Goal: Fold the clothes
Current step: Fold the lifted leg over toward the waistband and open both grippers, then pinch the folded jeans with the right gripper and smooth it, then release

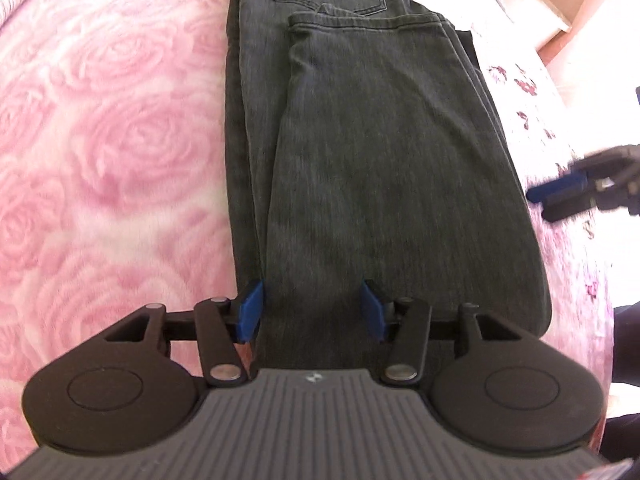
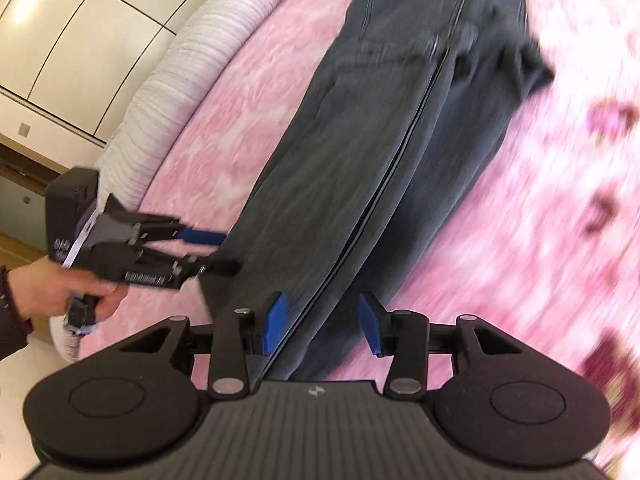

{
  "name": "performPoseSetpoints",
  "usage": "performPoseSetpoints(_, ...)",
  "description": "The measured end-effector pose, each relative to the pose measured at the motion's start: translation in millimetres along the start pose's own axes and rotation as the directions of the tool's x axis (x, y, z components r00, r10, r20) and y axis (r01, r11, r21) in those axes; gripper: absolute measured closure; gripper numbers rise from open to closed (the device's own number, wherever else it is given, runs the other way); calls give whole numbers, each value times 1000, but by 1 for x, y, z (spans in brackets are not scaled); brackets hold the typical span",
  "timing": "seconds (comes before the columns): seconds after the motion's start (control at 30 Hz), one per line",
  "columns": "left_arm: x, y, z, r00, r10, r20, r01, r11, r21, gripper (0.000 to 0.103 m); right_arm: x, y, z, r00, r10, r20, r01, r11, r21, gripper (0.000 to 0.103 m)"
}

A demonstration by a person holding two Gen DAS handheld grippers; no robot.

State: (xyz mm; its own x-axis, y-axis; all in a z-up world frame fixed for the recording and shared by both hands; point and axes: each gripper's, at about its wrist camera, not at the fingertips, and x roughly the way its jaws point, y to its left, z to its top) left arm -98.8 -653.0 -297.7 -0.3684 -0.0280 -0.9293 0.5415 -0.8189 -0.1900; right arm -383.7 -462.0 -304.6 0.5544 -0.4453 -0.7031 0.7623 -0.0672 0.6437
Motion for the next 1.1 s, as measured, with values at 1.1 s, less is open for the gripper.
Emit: performPoseSetpoints(1.1, -22, -7, -41, 998, 8, 69, -14, 996, 86, 52, 49, 2, 0, 971, 222, -86, -215, 973, 83, 79)
